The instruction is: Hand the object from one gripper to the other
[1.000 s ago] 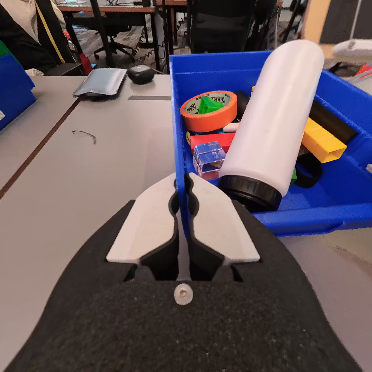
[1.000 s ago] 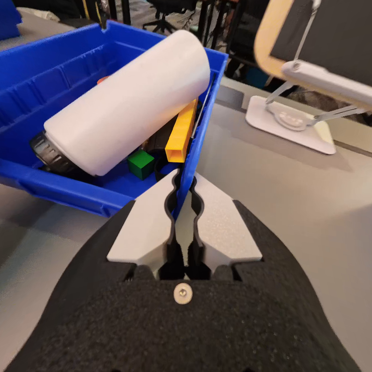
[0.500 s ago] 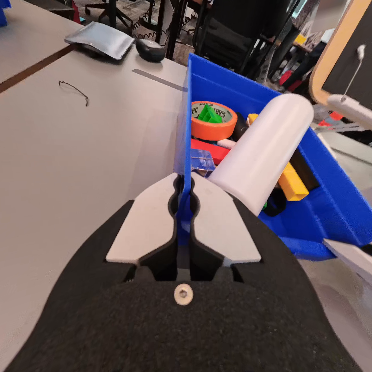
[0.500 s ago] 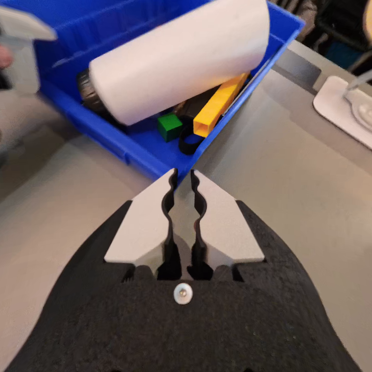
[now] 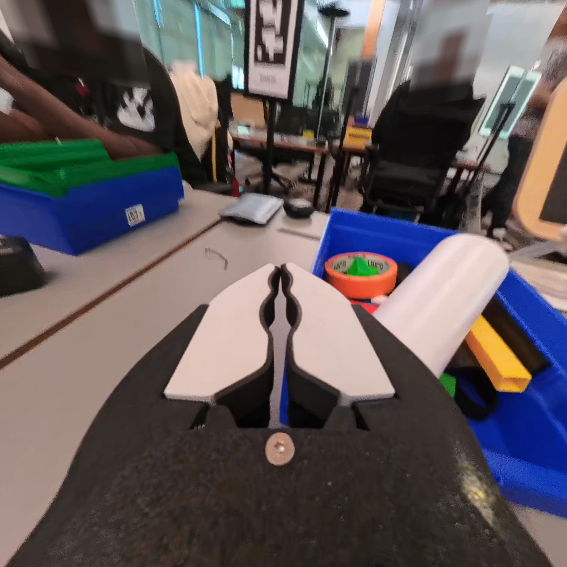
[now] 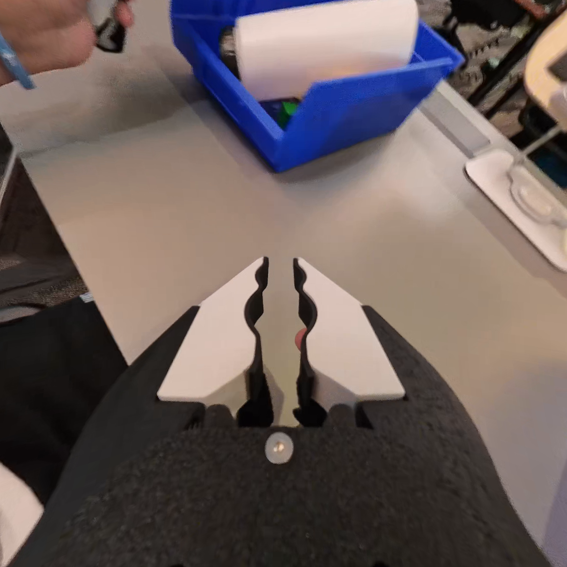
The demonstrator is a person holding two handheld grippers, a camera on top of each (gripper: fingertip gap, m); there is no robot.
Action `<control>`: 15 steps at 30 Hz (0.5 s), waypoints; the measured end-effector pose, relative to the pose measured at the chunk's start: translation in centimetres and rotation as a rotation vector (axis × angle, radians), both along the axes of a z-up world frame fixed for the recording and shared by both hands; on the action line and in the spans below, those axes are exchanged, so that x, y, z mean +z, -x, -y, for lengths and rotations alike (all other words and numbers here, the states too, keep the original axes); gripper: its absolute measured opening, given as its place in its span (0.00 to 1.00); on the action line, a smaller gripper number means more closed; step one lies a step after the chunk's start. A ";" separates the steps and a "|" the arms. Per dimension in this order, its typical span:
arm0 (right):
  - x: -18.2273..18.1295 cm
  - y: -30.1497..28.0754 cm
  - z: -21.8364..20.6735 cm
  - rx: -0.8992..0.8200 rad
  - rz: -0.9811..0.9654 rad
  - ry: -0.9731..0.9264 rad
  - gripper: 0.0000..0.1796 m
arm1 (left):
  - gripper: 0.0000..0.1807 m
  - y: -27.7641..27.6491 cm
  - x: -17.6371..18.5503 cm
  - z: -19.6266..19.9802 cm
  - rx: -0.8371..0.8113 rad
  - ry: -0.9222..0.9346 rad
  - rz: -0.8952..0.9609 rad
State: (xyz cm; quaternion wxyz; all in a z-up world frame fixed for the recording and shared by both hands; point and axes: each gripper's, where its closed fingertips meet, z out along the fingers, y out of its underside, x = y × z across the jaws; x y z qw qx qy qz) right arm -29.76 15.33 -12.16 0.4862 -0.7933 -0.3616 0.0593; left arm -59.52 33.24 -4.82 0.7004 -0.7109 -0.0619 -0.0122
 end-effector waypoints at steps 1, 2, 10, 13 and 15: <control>-0.1 -1.5 -0.3 -0.034 -0.028 0.023 0.09 | 0.00 -0.3 0.7 0.2 -0.003 -0.034 -0.005; -0.2 -3.1 -0.5 -0.072 -0.059 0.044 0.09 | 0.00 -0.9 1.1 0.3 -0.017 -0.049 -0.008; 0.7 -18.2 -0.2 -0.285 -0.450 -0.045 0.11 | 0.00 -8.8 0.2 0.0 -0.205 -0.023 -0.152; 2.9 -23.4 -0.2 -0.400 -0.657 -0.083 0.12 | 0.01 -12.3 -2.0 0.2 -0.330 0.108 -0.087; 2.7 -27.3 -0.6 -0.531 -0.720 -0.095 0.16 | 0.03 -14.0 -3.2 0.7 -0.407 0.176 -0.004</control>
